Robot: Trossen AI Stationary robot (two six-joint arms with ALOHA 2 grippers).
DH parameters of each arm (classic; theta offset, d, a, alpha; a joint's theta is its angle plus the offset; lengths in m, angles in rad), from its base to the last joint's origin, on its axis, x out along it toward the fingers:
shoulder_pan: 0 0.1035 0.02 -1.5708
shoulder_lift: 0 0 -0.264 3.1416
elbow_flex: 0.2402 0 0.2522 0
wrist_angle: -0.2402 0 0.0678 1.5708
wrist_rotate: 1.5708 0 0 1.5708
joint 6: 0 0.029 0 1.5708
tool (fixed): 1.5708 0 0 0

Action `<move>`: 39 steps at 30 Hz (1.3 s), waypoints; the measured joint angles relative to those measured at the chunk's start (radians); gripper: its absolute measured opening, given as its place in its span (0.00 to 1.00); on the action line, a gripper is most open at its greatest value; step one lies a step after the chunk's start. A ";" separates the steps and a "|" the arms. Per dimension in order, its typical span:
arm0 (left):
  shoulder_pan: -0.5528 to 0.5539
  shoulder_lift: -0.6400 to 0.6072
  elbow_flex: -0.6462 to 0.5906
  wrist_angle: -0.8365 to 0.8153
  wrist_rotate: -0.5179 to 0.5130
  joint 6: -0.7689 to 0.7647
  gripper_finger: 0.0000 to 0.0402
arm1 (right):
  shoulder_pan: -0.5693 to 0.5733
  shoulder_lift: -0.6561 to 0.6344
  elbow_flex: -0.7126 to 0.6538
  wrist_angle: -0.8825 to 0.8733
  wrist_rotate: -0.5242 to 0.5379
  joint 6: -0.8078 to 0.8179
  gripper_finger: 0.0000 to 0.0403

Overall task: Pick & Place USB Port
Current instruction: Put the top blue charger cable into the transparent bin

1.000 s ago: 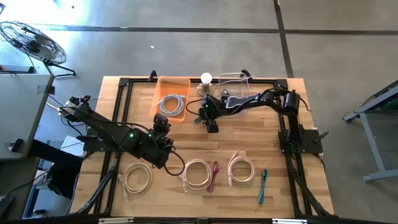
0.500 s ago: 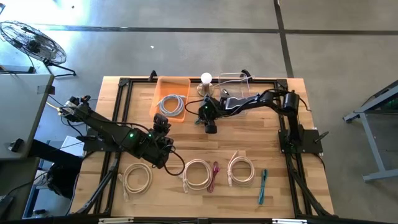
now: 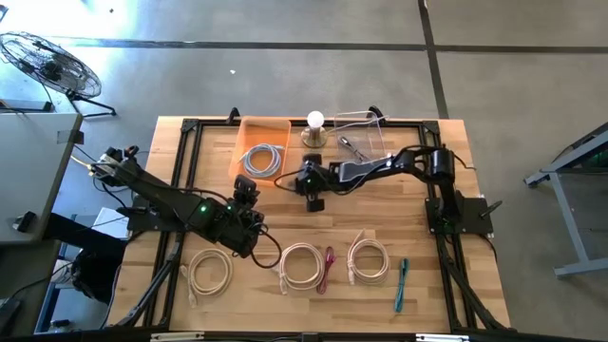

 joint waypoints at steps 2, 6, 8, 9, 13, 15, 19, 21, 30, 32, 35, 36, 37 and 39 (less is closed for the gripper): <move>0.000 0.000 -0.020 0.001 0.000 -0.001 0.28 | 0.027 0.000 0.035 -0.026 0.036 -0.005 0.03; 0.000 0.000 -0.035 0.001 0.000 -0.025 0.28 | 0.092 -0.003 0.110 -0.125 0.194 0.006 0.03; 0.000 0.000 -0.036 0.001 0.004 -0.026 0.28 | 0.129 -0.003 0.152 -0.212 0.305 0.005 0.02; 0.000 0.000 -0.036 -0.001 0.004 -0.026 0.28 | 0.147 -0.003 0.171 -0.257 0.368 0.007 0.02; 0.000 0.000 -0.036 -0.022 0.004 -0.026 0.28 | 0.208 -0.005 0.245 -0.460 0.643 0.078 0.02; 0.000 0.000 -0.035 -0.032 0.006 -0.027 0.28 | 0.227 -0.005 0.280 -0.622 0.756 0.157 0.02; 0.000 0.000 -0.035 -0.037 0.028 -0.028 0.28 | 0.234 -0.010 0.340 -0.936 0.836 0.417 0.02; -0.003 0.000 -0.035 -0.040 0.029 -0.028 0.28 | 0.222 -0.018 0.358 -1.074 0.841 0.559 0.02; -0.015 0.000 -0.035 -0.043 0.032 -0.030 0.28 | 0.076 -0.163 0.278 -1.193 0.707 0.846 0.02; -0.016 0.000 -0.035 -0.043 0.043 -0.032 0.28 | 0.038 -0.202 0.248 -1.161 0.654 0.860 0.02; -0.016 0.000 -0.035 -0.043 0.053 -0.039 0.28 | -0.021 -0.245 0.212 -1.099 0.526 0.862 0.03; -0.016 0.000 -0.035 -0.044 0.053 -0.043 0.28 | -0.041 -0.254 0.201 -1.078 0.484 0.862 0.04; -0.016 0.000 -0.035 -0.043 0.053 -0.044 0.28 | -0.058 -0.262 0.187 -1.059 0.449 0.861 0.06; -0.015 0.000 -0.035 -0.043 0.056 -0.045 0.28 | -0.087 -0.273 0.157 -1.021 0.411 0.852 0.11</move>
